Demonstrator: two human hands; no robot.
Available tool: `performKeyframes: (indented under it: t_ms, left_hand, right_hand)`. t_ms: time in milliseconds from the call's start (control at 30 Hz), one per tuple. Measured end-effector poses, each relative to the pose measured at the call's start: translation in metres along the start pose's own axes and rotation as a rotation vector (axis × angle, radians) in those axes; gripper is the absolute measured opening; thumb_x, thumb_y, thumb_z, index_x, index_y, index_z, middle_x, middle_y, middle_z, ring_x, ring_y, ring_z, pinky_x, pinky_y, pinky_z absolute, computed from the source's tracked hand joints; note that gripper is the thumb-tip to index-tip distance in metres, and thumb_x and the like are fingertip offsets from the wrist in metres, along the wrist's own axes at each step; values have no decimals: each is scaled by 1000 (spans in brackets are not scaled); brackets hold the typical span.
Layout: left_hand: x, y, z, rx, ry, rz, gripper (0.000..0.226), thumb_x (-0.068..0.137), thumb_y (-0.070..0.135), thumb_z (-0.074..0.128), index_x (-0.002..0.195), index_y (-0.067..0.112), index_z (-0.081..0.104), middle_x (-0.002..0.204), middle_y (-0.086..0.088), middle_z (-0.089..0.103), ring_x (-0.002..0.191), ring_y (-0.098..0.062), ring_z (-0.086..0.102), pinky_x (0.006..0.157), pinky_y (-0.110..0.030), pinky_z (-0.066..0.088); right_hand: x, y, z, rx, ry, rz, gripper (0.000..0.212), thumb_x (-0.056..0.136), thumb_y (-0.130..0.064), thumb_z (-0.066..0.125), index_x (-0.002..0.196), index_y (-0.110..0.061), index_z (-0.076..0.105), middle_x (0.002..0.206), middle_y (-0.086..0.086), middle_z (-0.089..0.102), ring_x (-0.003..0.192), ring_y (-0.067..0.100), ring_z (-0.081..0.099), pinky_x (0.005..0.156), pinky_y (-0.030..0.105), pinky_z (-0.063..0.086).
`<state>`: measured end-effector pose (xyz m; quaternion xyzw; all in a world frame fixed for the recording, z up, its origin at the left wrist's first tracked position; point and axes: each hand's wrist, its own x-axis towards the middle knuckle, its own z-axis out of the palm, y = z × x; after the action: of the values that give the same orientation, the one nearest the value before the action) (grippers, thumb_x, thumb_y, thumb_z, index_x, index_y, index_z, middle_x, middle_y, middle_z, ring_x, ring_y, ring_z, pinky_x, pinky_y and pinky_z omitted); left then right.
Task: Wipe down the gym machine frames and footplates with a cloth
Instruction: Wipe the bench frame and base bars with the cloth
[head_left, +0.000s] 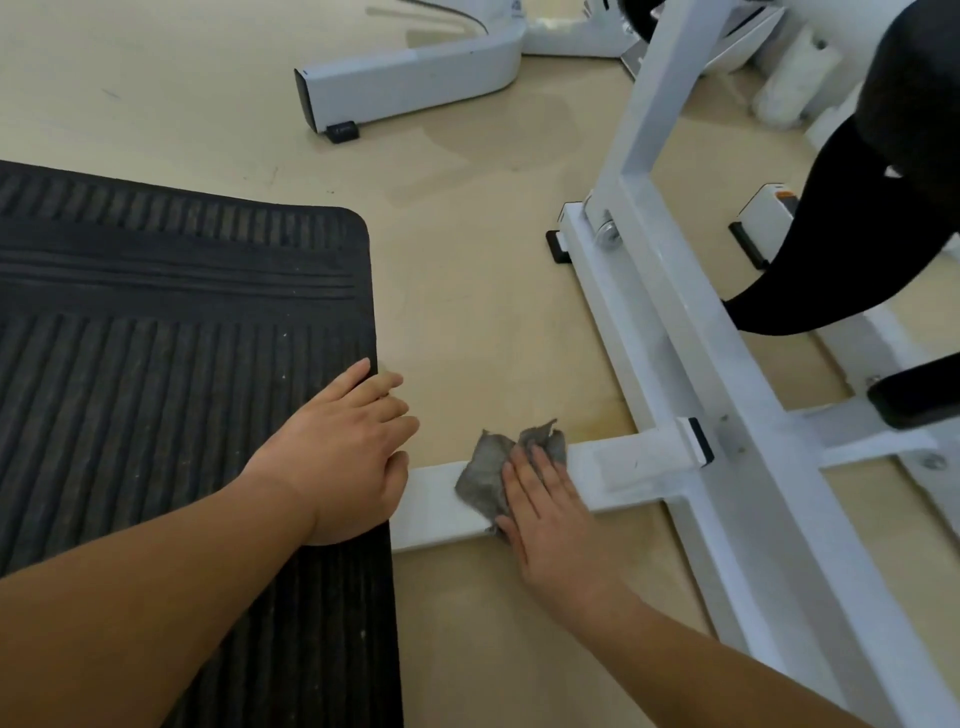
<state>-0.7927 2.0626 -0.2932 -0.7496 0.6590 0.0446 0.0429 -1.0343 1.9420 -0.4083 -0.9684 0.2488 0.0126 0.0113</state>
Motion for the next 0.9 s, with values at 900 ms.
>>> performKeyframes:
  t_ms: [900]
  left_hand:
    - [1,-2,2,9,-32,6,65,94,47,17,132,27,66,146,8,56,155,-16,18,129,-42,-4]
  right_hand:
    - [-8,77,-49,-211,-133,218,76,105,-61,3,158,-11,26,169,9,19,159,24,6,128,50,7]
